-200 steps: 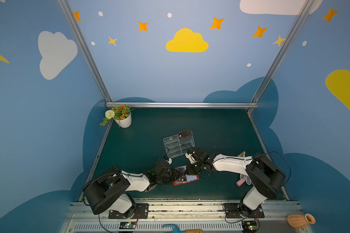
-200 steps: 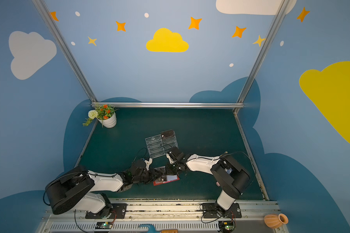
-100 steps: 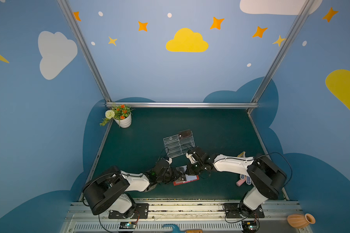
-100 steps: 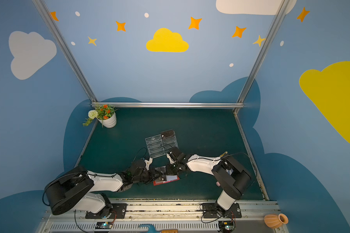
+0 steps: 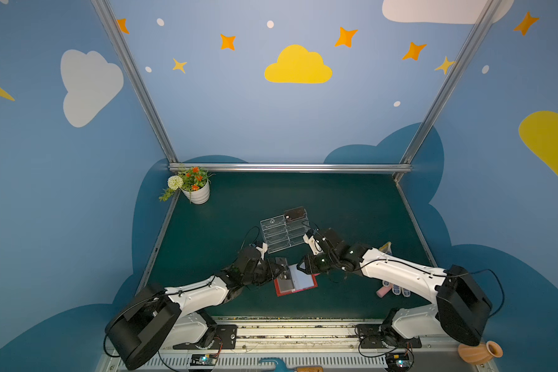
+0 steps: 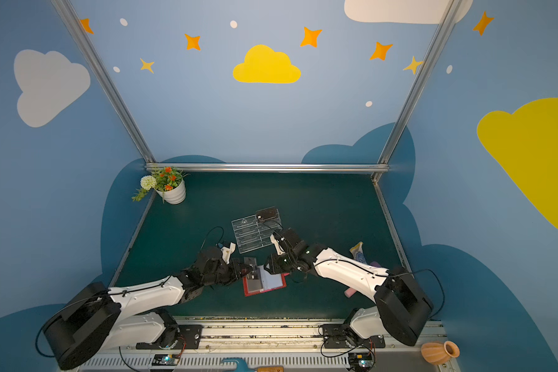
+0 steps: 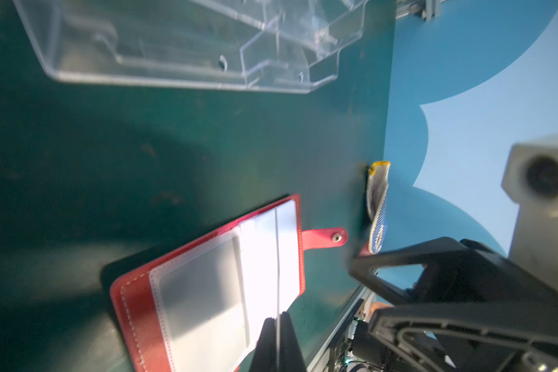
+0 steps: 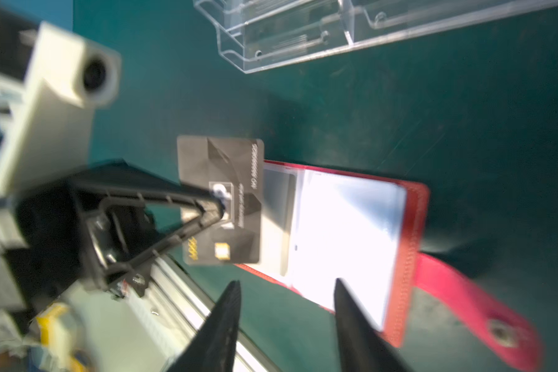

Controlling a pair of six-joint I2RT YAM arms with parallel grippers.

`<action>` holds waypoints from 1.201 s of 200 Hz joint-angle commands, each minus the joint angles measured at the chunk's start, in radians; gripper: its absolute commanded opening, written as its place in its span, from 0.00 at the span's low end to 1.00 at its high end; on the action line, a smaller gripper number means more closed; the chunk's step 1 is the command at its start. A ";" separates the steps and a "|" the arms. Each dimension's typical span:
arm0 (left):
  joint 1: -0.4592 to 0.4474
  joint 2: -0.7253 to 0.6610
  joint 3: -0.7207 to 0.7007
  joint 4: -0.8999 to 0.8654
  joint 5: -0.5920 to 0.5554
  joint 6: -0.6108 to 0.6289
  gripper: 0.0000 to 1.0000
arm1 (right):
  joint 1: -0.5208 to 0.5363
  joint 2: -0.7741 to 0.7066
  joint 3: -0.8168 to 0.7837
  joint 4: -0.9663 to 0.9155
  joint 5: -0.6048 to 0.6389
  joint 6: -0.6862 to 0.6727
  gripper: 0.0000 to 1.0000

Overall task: Take the credit cards out of the card holder
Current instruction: Take out the credit card from the card slot, then rotate the storage box at the center of the table.

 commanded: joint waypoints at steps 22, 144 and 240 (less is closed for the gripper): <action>0.119 -0.061 0.150 -0.271 0.140 0.255 0.04 | -0.009 -0.144 -0.059 -0.047 0.076 -0.069 0.87; 0.442 0.139 0.621 -0.563 0.412 0.513 0.04 | -0.182 -0.152 -0.048 -0.094 0.001 -0.103 0.93; 0.545 0.353 0.920 -0.800 0.522 0.863 0.04 | -0.319 0.333 0.201 -0.033 -0.097 -0.110 0.35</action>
